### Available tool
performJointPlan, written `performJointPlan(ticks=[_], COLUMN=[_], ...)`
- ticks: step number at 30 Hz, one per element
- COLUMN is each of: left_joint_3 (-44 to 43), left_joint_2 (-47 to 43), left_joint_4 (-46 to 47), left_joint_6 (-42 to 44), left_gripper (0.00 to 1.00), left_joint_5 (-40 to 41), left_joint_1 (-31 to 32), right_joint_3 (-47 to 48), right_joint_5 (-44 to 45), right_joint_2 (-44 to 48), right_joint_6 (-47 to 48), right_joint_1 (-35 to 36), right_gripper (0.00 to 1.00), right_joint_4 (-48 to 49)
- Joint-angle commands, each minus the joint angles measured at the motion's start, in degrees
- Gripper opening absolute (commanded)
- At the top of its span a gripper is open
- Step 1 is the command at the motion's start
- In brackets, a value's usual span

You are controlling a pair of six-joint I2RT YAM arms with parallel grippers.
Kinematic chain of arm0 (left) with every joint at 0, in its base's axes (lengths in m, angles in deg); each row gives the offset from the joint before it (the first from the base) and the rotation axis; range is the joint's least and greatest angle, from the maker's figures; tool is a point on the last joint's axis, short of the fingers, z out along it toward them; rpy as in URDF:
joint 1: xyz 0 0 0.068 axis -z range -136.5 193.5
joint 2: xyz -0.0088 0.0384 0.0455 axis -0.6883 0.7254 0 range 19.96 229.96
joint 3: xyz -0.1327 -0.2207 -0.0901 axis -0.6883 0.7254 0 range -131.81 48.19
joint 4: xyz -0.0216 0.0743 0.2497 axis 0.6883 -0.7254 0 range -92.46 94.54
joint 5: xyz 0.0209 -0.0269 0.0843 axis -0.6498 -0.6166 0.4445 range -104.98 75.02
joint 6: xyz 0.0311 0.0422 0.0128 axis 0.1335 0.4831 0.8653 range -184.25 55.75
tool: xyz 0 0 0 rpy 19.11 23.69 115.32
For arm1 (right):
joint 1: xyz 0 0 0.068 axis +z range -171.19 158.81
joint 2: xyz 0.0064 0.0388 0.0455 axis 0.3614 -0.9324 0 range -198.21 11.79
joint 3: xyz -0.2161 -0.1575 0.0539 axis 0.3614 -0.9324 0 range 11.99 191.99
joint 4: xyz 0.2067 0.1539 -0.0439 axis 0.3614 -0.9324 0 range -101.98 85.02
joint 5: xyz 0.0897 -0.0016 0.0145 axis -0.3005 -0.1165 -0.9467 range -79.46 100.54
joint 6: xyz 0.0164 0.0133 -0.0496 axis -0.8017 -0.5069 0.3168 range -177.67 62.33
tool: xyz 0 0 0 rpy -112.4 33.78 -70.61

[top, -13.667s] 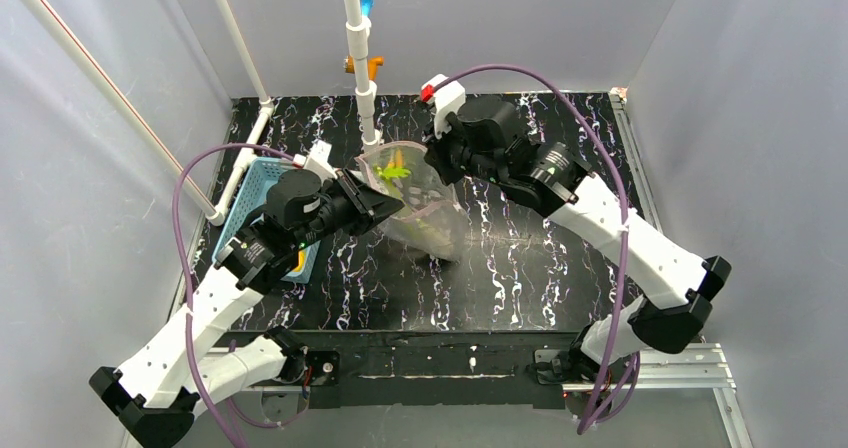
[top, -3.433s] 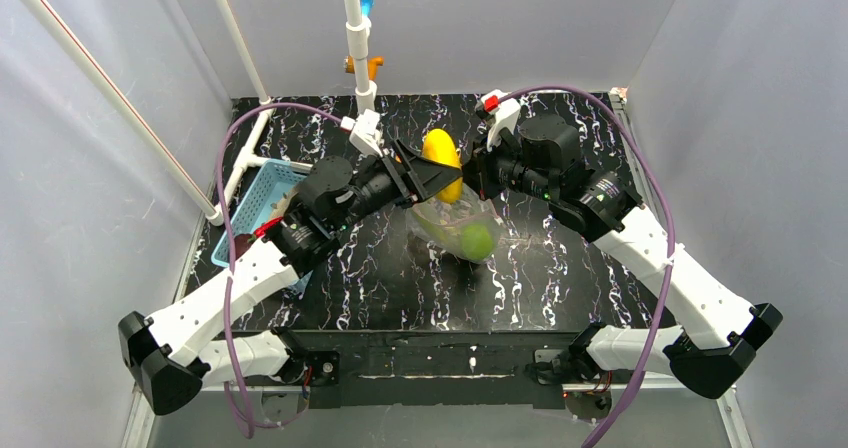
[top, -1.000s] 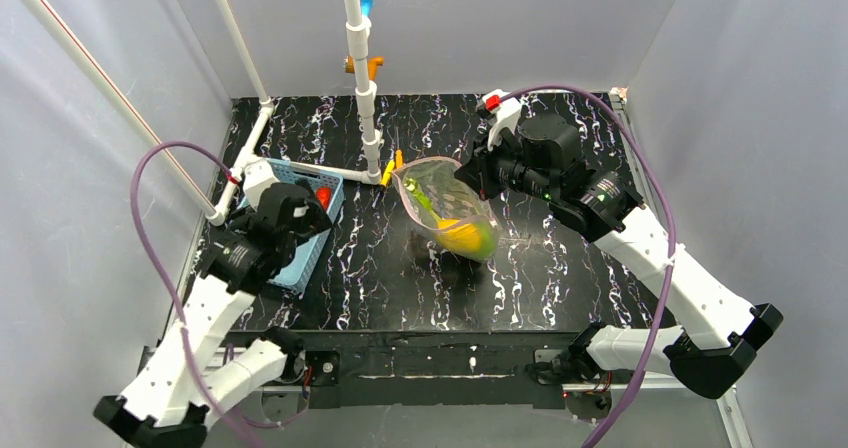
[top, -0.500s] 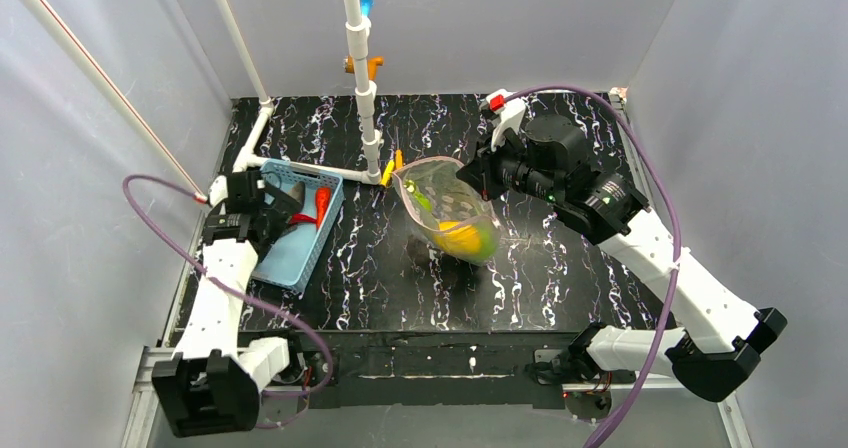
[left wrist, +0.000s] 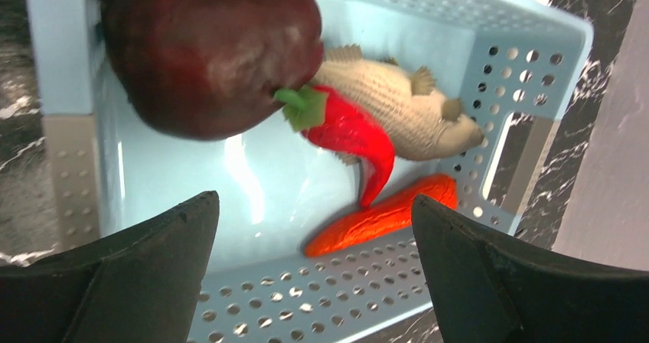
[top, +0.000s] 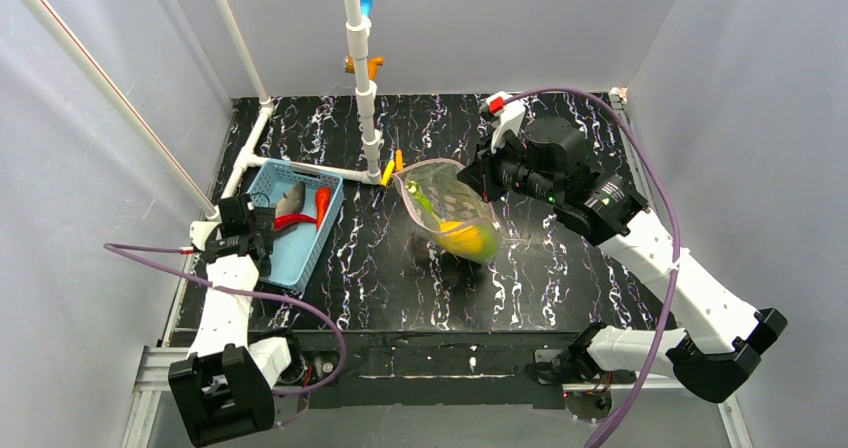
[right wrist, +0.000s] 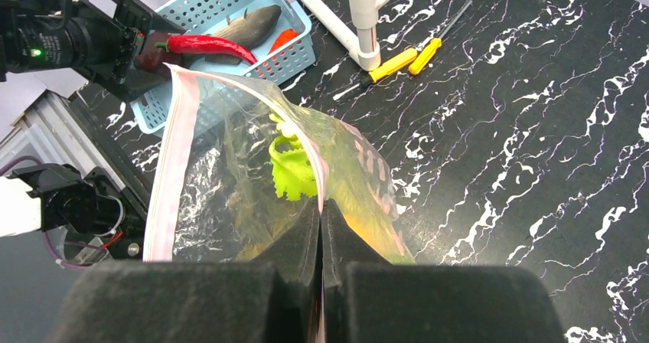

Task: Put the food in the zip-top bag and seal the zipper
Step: Pick up the fake vegetable from the bin.

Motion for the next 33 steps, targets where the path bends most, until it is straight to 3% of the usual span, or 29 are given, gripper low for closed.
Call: performJointPlan(ticks=[1,6,14,21,23,27,33], left_joint_3=[0.9,3.9,5.1,4.9,5.3,4.5,-1.1], left_joint_2=[1.8,3.5,7.4,10.9,10.7,8.7,0.5], left_joint_4=[6.3,13.0,18.4,18.4,19.6,20.4,16.9], left_joint_6=[-3.9,-4.4,-4.5,-4.0,-2.9,1.4,12.9], left_gripper=[0.94,0.88,0.68,0.53,0.45,0.20,0.07], left_joint_5=[5.6,5.3,3.5,3.5,3.8,3.1,-0.3], left_joint_1=[-0.4,-0.5,-0.7,-1.1,-1.1,-1.1,-1.2], right_joint_3=[0.9,1.5,2.4,3.5,3.4,3.0,2.5], right_joint_5=[-0.5,-0.2,-0.4,-1.1,-1.1,-1.0,-1.1], right_joint_2=[0.9,0.7,-0.1,-1.0,-0.9,-0.8,-0.5], right_joint_6=[0.4,0.6,0.8,0.8,0.7,0.6,0.4], right_joint_1=[0.1,0.1,0.1,0.1,0.1,0.1,0.1], right_gripper=[0.01,0.01,0.01,0.01,0.01,0.01,0.01], right_joint_4=[3.5,3.1,2.7,2.4,2.4,2.5,2.9])
